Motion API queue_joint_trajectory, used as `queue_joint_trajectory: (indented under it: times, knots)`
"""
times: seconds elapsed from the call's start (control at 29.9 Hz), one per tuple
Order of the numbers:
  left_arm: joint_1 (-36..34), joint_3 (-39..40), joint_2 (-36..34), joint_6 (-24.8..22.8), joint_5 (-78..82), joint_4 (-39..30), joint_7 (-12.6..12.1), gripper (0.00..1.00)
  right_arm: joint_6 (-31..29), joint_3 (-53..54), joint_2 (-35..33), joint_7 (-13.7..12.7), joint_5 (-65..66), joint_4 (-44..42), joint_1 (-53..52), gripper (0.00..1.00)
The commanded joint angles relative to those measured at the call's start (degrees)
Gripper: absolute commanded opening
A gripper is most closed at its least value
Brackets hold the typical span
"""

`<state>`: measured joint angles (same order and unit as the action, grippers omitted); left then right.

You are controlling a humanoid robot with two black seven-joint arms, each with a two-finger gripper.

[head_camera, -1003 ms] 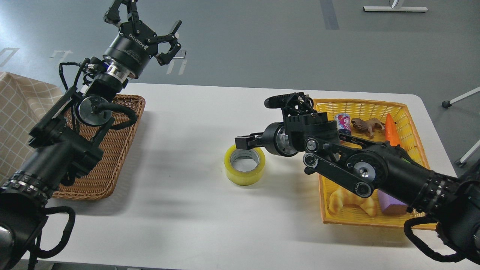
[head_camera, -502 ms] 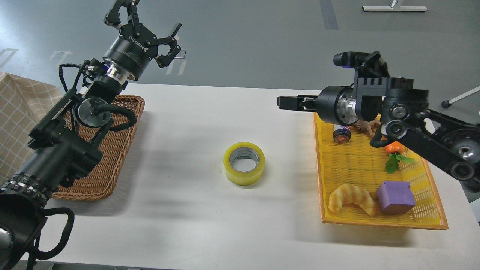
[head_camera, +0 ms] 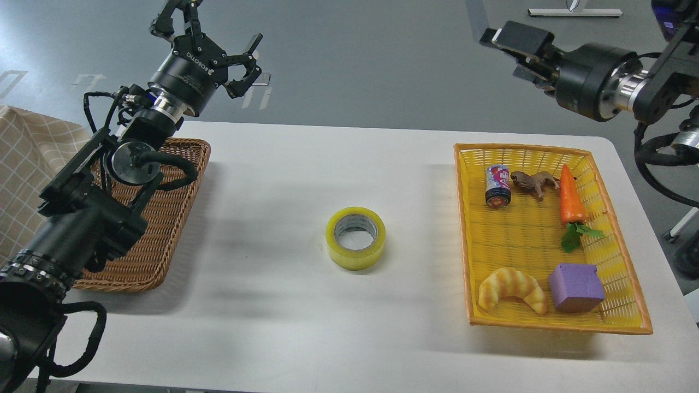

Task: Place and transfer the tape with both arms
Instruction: 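Withdraw the right gripper back above the tray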

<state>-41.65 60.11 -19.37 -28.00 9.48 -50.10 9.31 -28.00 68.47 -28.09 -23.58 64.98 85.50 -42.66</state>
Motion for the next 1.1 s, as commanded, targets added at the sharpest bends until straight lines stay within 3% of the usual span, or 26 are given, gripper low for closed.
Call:
queue_joint_trajectory:
  times: [0.0,0.13,0.43,0.6,0.7,0.9,1.07]
  knots:
    - [-0.1,0.0,0.0,0.0,0.0,0.1,-0.1,0.98,0.0,6.3,1.7,1.5,-10.6,-0.5,4.5,1.0]
    - [-0.4,-0.1,0.0,0.0,0.3,0.0,-0.2,0.98,0.0,11.4,2.3,1.9,-19.2,-0.9,7.9,1.0]
    - [-0.4,0.1,-1.1,0.0,0.3,0.0,-0.1,0.98,0.0,29.3,18.0,3.3,-28.3,-8.8,9.0,1.0]
    - [-0.3,-0.1,-1.9,0.0,0.3,0.0,-0.3,0.98,0.0,32.4,22.1,3.6,-30.6,-10.5,8.6,1.0]
    - [-0.2,-0.1,-2.6,0.0,0.3,0.0,-0.3,0.98,0.0,33.0,24.0,5.4,-32.1,-12.5,8.6,1.0]
    - [-0.2,-0.1,-2.7,0.0,0.3,0.0,-0.3,0.98,0.0,33.7,25.2,17.7,-32.2,-17.7,8.3,1.0]
    - [-0.1,-0.1,-2.2,0.0,0.3,0.0,-0.1,0.98,0.0,33.9,28.1,19.6,-32.3,-26.0,7.2,1.0]
